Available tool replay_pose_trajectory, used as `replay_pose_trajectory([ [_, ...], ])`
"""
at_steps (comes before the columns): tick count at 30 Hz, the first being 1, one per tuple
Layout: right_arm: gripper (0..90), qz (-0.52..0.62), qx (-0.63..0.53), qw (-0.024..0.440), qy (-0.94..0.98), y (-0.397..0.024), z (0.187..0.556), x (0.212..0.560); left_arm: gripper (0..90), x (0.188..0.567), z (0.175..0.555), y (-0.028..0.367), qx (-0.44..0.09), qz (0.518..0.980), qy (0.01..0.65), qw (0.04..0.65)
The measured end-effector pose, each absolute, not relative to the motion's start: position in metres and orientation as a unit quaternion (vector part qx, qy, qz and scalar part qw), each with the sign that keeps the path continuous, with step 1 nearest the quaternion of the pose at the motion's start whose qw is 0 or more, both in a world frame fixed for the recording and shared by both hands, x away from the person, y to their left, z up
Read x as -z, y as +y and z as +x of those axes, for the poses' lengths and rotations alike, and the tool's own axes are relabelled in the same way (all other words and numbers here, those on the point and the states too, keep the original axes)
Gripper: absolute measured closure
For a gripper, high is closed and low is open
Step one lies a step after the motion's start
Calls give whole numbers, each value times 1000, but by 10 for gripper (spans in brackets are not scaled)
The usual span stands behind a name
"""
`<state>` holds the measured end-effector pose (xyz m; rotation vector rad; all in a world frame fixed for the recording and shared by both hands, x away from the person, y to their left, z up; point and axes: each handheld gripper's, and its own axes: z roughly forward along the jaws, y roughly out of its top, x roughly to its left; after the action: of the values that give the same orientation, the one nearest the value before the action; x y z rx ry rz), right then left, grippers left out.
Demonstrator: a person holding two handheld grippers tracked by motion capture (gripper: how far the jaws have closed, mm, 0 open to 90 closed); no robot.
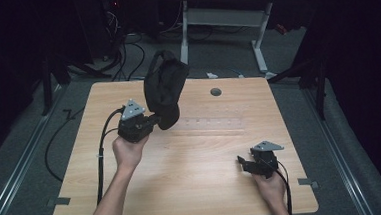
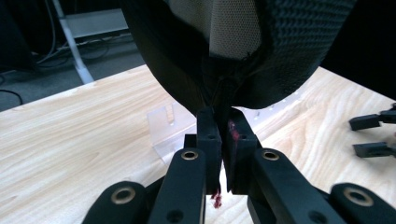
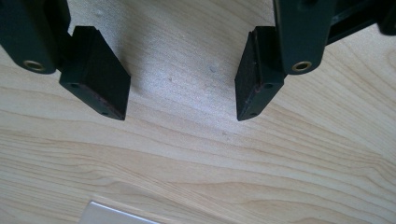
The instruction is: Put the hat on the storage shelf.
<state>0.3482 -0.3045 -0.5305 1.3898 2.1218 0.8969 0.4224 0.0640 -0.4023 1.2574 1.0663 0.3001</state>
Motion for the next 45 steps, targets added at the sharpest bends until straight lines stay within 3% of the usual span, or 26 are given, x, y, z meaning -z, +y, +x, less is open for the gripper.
replay_pose_trajectory([
  [22,359,505,-325,223,768,-304,348,530,863,415,434,50,-170,562,477,653],
  [45,359,505,-325,223,768,-304,348,531,862,432,436,40,-162,560,495,645],
])
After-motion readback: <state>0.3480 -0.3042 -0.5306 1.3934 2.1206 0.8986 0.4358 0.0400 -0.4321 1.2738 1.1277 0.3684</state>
